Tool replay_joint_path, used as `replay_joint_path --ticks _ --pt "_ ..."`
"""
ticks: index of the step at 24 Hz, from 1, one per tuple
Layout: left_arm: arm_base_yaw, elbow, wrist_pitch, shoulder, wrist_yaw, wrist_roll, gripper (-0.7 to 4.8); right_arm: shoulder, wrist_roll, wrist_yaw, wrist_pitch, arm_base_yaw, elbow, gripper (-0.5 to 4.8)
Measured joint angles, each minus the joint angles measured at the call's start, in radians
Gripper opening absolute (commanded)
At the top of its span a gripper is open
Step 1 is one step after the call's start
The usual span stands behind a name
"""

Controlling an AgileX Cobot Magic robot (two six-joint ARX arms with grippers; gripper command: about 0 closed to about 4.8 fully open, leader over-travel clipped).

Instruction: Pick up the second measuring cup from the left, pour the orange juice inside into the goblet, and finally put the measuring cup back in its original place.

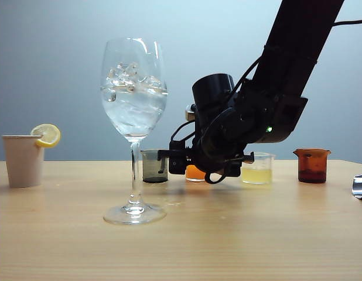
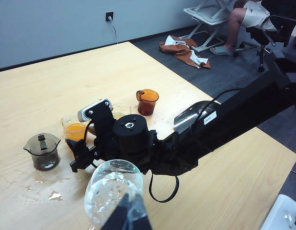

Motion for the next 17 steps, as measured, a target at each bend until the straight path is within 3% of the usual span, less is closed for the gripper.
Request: replay_joint_path --ticks 17 --pt "0.000 0.000 0.000 0.000 0.000 0.000 -0.06 0.032 -0.002 -0.075 0.013 -0.034 0.011 3.37"
